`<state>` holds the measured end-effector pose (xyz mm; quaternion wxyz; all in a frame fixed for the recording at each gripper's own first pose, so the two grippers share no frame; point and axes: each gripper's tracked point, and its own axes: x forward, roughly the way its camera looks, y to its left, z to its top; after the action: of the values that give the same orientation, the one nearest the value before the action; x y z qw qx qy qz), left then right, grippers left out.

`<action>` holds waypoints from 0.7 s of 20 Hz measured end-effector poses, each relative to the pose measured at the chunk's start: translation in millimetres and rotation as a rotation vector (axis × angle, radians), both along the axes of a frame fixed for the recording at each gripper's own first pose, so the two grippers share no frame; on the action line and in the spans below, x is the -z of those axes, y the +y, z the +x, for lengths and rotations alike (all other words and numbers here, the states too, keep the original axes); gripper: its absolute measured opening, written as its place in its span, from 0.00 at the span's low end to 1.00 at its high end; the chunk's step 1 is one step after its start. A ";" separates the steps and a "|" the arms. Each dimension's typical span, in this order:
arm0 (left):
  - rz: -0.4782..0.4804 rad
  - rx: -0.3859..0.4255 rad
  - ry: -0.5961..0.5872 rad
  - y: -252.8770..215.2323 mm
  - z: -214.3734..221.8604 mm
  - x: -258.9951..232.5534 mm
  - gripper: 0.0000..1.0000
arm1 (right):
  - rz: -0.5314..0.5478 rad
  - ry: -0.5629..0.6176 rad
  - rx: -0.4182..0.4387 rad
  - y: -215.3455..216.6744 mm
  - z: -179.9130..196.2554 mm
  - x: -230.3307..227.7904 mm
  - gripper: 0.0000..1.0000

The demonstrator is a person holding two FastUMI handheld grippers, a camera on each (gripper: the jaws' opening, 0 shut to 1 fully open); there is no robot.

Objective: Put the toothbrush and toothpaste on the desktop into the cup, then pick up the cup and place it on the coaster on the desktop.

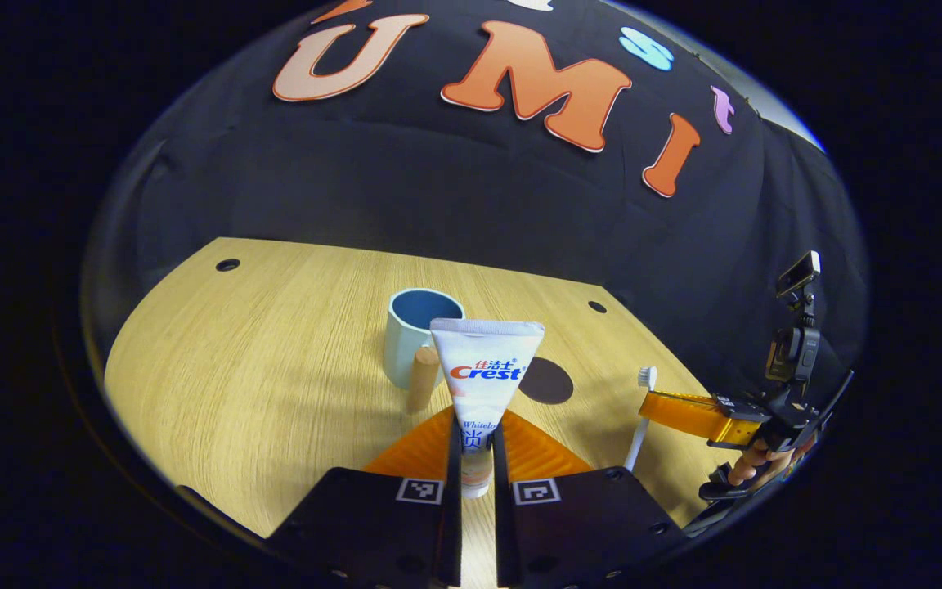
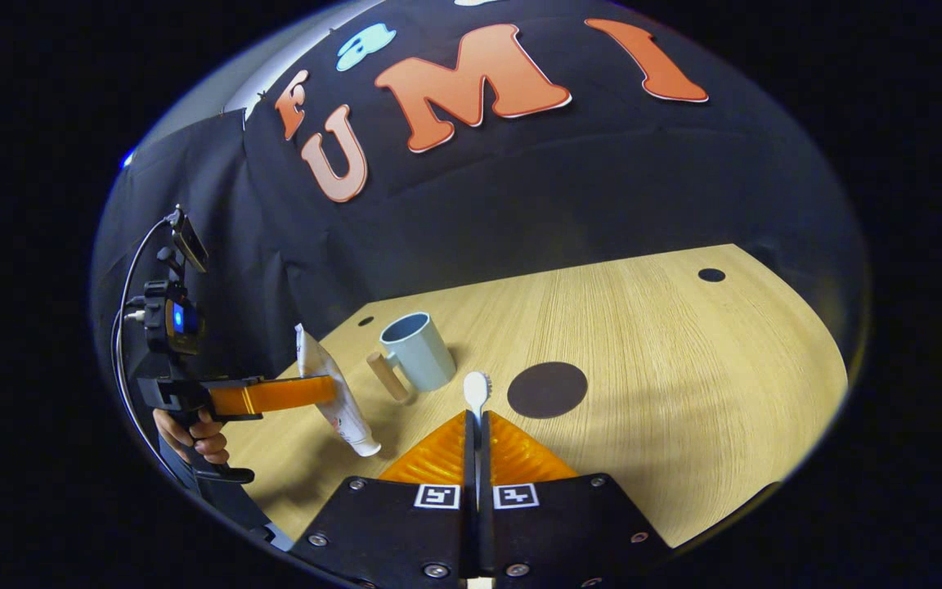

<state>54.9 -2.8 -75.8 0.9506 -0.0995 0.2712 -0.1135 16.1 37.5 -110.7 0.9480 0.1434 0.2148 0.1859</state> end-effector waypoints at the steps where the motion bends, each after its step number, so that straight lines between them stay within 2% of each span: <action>1: 0.000 -0.007 -0.024 0.0 5.4 -5.4 0.16 | 0.001 -0.015 0.009 -1.8 0.0 -4.4 0.01; 14: -0.060 -0.059 -0.208 6.6 59.0 -64.8 0.16 | 0.032 -0.124 0.048 0.5 25.9 -56.0 0.00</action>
<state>113.9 3.8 -11.0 0.9731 -0.1235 0.1647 -0.1034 42.0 38.0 -54.7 0.9612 0.1517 0.1493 0.1752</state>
